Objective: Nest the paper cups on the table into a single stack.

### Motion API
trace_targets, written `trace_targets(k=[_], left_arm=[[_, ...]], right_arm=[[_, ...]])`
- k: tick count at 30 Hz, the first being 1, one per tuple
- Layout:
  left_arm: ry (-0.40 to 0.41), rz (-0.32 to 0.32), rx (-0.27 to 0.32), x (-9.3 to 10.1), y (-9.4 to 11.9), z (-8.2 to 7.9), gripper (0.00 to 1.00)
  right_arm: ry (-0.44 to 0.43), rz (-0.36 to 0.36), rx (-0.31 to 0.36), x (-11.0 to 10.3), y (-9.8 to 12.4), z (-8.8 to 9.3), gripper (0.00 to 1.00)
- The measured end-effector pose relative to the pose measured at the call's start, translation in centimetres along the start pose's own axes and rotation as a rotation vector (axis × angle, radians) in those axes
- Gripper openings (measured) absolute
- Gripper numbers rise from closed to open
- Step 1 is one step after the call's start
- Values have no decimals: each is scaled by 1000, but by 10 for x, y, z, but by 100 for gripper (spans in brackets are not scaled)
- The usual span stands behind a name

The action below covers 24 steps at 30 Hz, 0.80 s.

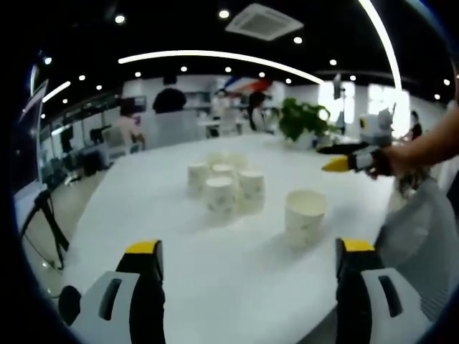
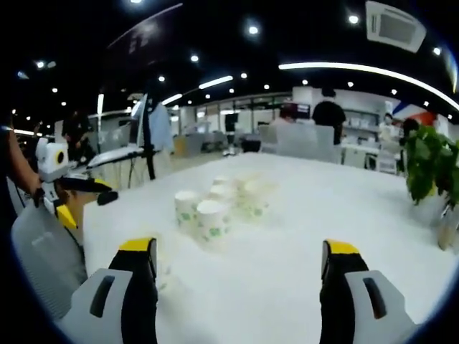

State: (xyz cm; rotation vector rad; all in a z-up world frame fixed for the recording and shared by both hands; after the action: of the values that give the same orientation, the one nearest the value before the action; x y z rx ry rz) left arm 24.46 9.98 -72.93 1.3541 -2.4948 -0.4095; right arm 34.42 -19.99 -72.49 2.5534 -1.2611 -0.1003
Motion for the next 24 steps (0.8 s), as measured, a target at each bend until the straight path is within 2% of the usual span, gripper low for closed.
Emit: trace_targets(k=[7,24], left_arm=[[-6,2,-6,0,0,1,98],[-8,3,-6,1,0,2,98]], right_arm=[[17,-27,-26,3,-20,0,93],[54,-92,-36,0,-55,-12,92]])
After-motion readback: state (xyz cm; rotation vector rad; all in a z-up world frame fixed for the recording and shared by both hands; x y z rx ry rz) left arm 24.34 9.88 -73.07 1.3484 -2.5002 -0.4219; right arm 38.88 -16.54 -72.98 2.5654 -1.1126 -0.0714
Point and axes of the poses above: the point that each gripper's makers call its tool centre point, and the gripper's own axes: y roughly backward along the fingers, x roughly to its right, z roughly out of its underside, the point moved 6 cm from there along y, roughly backward along the fingers, and after that the axes turned 5 degrees about y, right-handed, at the moved point
